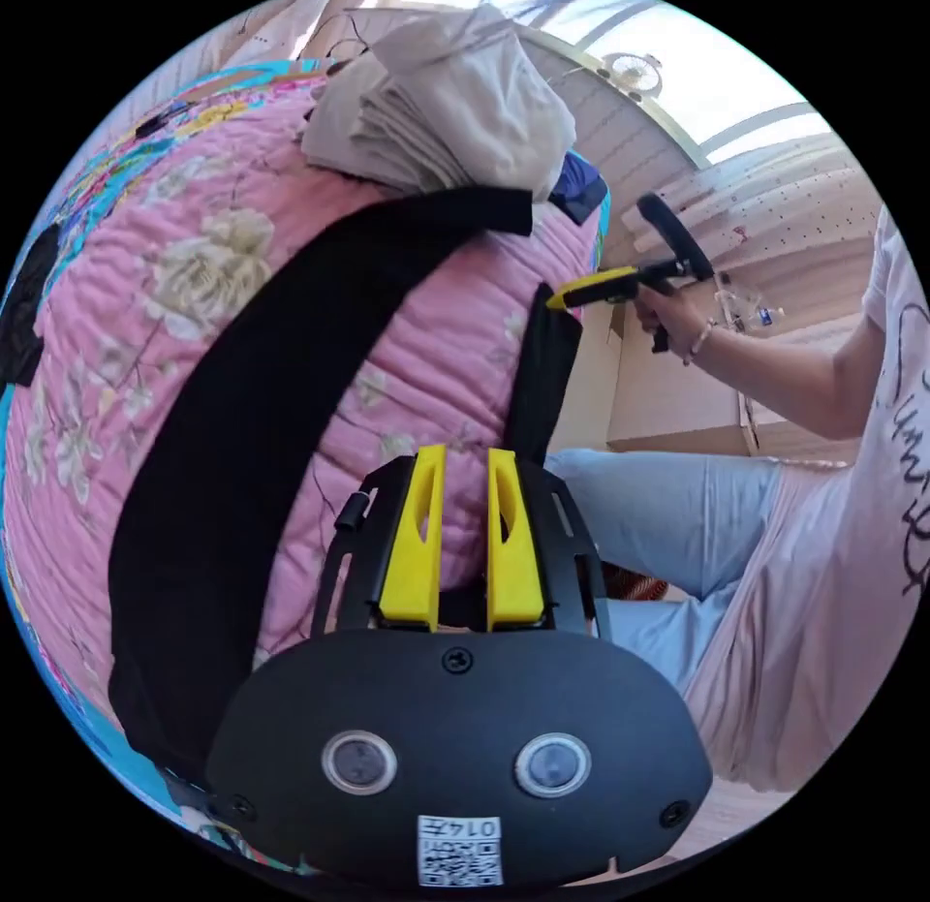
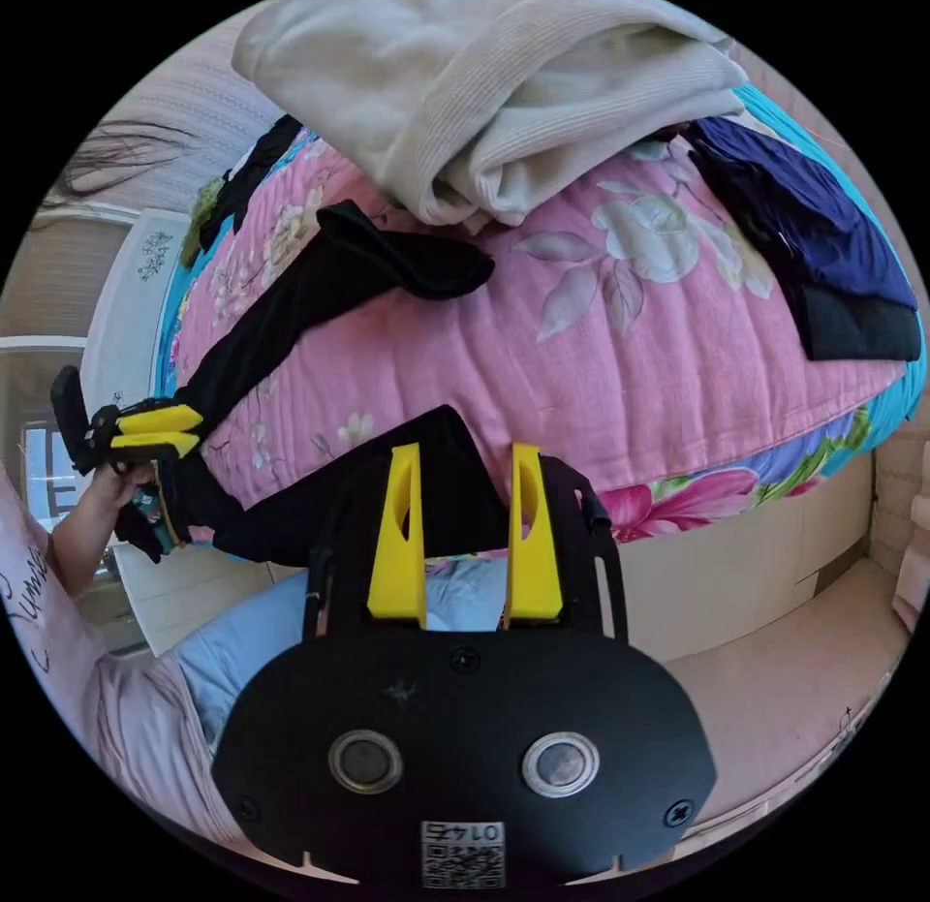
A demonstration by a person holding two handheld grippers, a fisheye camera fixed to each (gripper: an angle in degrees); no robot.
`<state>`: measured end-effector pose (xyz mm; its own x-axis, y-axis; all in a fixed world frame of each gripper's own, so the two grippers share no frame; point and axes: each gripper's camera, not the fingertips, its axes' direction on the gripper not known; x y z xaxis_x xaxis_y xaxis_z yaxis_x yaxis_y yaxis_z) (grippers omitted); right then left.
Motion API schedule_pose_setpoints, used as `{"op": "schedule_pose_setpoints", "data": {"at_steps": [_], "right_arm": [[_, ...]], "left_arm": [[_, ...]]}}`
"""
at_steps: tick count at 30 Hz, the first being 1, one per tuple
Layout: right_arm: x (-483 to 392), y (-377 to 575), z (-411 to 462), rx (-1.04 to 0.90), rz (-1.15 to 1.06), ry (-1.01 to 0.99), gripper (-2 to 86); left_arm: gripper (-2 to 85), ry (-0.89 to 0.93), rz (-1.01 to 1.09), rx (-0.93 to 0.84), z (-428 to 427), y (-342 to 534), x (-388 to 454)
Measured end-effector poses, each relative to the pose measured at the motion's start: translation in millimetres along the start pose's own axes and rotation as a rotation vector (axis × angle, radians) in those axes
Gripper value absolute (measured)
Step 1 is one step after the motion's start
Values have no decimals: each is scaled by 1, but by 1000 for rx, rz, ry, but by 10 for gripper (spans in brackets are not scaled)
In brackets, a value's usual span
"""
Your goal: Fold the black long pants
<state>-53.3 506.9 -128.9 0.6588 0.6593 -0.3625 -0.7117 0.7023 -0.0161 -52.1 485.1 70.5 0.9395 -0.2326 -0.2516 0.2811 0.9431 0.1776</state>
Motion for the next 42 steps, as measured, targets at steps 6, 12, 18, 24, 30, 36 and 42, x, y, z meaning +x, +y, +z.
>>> {"op": "schedule_pose_setpoints", "data": {"at_steps": [6,12,18,24,30,36,42], "right_arm": [[-12,-9,-4,16,3,-21,17],[-16,-19,-58,190,54,164,0],[-11,-38,-50,113,-35,54,33],[-18,-48,11,-46,-20,1,94],[-22,-46,-13,-19,-109,33,11],[18,-48,-49,122,19,-34,7],[32,-57,-39,126,134,45,18]], "left_arm": [[65,-73,-26,-260,88,20,23],[-7,-111,7,-218,86,-1,29],[-10,-164,-27,-79,69,-22,24],[-10,-147,-58,-127,93,-31,11],[-10,-140,-43,-81,79,-29,22],[-6,-140,-42,-16,76,-36,24],[-5,-208,-53,55,48,-45,23]]}}
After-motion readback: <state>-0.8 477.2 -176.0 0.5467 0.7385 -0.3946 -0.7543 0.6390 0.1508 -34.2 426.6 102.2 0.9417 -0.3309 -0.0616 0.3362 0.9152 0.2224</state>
